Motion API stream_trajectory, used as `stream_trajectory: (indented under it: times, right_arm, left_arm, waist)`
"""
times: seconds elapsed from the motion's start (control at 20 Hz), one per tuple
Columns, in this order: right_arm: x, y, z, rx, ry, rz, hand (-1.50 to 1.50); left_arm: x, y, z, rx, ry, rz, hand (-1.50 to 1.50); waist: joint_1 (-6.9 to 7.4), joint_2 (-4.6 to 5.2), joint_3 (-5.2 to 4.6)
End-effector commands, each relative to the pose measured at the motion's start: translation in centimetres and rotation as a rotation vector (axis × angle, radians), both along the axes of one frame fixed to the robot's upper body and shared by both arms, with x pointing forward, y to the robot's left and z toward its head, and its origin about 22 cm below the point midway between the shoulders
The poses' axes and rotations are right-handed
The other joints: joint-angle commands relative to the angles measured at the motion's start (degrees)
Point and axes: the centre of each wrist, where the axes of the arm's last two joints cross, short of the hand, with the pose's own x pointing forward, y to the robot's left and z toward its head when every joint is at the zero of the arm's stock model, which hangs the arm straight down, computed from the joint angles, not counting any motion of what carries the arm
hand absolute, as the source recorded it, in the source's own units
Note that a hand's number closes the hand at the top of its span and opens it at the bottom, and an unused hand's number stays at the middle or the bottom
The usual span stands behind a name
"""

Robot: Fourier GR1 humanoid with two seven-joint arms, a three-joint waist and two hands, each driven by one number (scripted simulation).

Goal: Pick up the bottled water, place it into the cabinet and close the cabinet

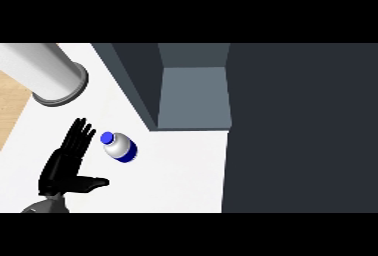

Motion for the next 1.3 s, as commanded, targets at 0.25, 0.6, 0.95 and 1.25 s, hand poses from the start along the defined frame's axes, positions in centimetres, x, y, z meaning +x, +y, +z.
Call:
stream_trajectory:
  times: [0.25,0.6,0.95,1.25]
  right_arm:
    - [0.3,-1.3,0.1,0.013,-0.013,-0.010,-1.50]
    - [-0.5,-0.9,-0.7,0.014,-0.010,-0.005,-1.50]
    - [-0.7,-0.4,0.3,-0.012,-0.001,0.008,-1.50]
    - [-1.1,0.2,-0.1,0.003,-0.005,0.008,-1.50]
  left_arm:
    - [1.0,-1.1,-5.0,-0.086,0.078,0.006,-1.50]
    - [2.2,-1.0,-6.6,-0.092,0.096,0.004,-1.50]
    - [2.3,0.3,-6.8,-0.125,0.087,-0.035,-1.50]
    - [2.7,-2.5,-7.7,-0.183,0.093,-0.045,-1.50]
  waist:
    - [-0.06,0.06,0.00]
    - [-0.62,0.18,-0.05]
    - [-0.51,0.18,-0.05]
    - [-0.84,0.25,-0.09]
